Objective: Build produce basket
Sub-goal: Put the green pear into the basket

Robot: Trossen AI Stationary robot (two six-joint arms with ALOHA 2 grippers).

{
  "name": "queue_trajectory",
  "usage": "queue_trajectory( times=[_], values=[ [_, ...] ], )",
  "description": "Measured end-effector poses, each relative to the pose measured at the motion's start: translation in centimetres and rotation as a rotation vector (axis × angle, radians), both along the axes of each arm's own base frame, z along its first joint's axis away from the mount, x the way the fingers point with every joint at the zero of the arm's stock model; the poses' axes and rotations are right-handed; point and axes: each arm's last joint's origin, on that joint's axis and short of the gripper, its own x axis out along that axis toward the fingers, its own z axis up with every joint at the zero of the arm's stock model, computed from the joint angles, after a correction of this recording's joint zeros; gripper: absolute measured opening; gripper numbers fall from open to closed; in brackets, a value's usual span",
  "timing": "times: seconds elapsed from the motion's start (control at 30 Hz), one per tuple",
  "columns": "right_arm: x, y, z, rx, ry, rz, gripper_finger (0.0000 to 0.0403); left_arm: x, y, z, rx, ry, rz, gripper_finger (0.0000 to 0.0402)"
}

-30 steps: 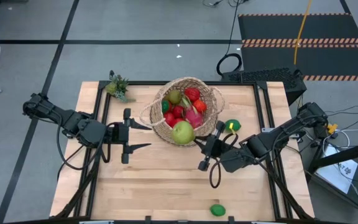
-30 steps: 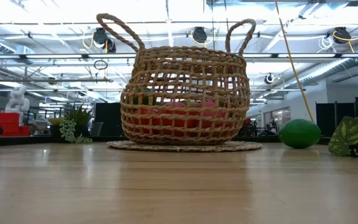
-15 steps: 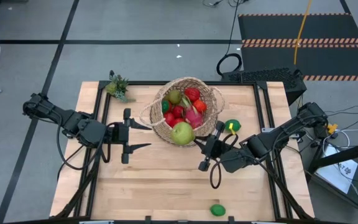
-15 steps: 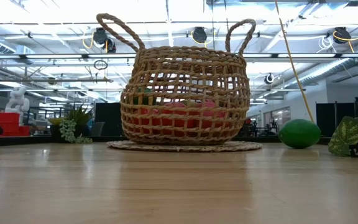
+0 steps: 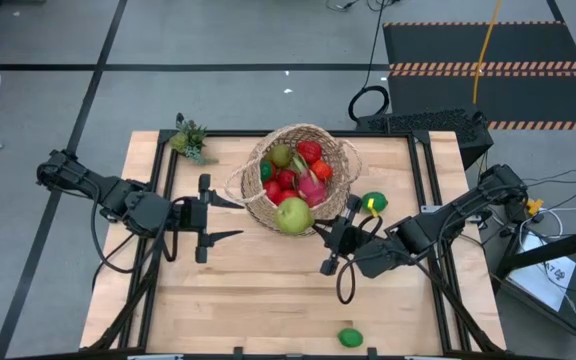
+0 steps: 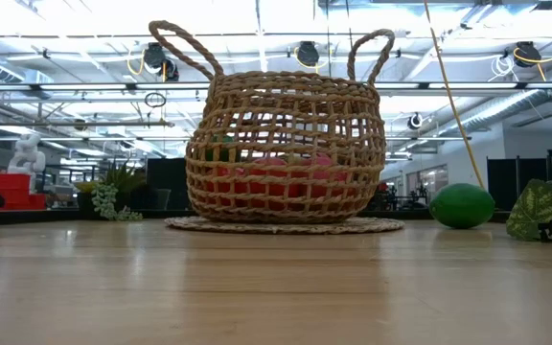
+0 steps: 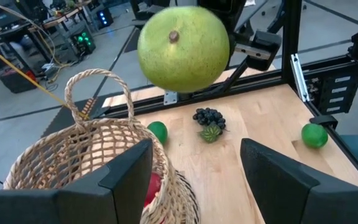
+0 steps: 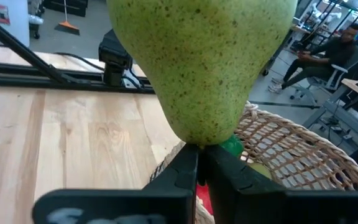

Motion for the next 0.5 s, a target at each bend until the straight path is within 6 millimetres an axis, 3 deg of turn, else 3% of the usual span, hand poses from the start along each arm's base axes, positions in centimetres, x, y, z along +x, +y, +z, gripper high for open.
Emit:
queue_trajectory(
  times=[0.5],
  values=[
    [-0.2,0.52,-0.07,0.063,-0.011,0.033,0.0013,0.01,0.0,0.03,-0.012,-0.003,0.003,0.0243]
  ],
)
